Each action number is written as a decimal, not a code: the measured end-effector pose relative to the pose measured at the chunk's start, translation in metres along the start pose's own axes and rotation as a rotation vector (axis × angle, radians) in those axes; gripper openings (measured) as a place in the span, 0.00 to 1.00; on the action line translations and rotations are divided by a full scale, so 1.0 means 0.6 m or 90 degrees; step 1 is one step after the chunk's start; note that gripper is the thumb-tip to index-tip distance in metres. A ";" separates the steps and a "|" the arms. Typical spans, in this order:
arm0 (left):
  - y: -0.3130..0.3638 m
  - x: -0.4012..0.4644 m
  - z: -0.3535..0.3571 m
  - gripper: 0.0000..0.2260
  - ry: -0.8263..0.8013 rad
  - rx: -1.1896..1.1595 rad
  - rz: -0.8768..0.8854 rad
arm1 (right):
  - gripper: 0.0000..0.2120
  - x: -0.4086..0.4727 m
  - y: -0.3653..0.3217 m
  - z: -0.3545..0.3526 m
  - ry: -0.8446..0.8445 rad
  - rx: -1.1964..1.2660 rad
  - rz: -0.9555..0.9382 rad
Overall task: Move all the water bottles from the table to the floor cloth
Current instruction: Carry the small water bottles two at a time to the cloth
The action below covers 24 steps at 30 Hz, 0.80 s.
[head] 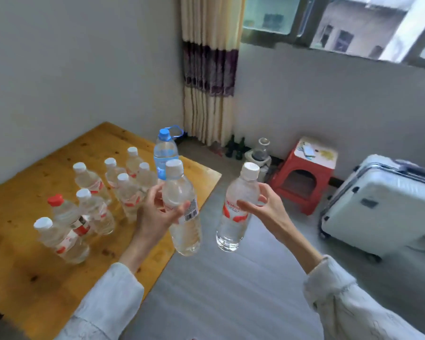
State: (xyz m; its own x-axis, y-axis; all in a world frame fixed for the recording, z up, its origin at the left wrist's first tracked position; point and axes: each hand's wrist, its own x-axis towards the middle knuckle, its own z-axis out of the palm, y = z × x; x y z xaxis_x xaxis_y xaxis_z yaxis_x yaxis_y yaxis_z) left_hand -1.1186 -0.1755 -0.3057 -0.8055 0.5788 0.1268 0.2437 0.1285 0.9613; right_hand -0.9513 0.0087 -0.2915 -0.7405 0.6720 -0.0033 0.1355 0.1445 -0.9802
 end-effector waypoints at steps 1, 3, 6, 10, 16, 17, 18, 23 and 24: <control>0.017 0.000 0.033 0.27 -0.026 -0.003 0.017 | 0.24 -0.023 -0.004 -0.038 0.042 0.005 0.004; 0.052 -0.010 0.106 0.28 -0.086 -0.023 0.042 | 0.25 -0.082 -0.011 -0.116 0.123 0.002 0.008; 0.111 -0.052 0.224 0.30 -0.199 -0.048 0.082 | 0.26 -0.189 -0.017 -0.227 0.221 -0.004 -0.002; 0.194 -0.158 0.385 0.31 -0.344 -0.093 0.135 | 0.29 -0.349 -0.013 -0.367 0.355 -0.044 -0.014; 0.296 -0.364 0.605 0.24 -0.555 -0.143 0.190 | 0.26 -0.616 0.007 -0.548 0.547 -0.073 0.014; 0.310 -0.397 0.638 0.22 -0.583 -0.151 0.198 | 0.25 -0.658 0.013 -0.573 0.582 -0.078 0.024; 0.323 -0.429 0.670 0.22 -0.608 -0.156 0.207 | 0.25 -0.698 0.019 -0.594 0.614 -0.085 0.035; 0.381 -0.584 0.820 0.21 -0.748 -0.161 0.250 | 0.27 -0.878 0.052 -0.685 0.770 -0.085 0.089; 0.390 -0.613 0.851 0.21 -0.775 -0.161 0.258 | 0.27 -0.907 0.060 -0.703 0.797 -0.077 0.098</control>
State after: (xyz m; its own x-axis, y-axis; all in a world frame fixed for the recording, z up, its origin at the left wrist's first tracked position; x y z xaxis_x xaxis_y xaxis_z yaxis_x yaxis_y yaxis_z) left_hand -0.4896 0.0530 -0.2520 0.3357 0.9101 0.2430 0.1372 -0.3025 0.9432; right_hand -0.2656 -0.0457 -0.2412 0.4066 0.9030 0.1390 0.2731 0.0251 -0.9617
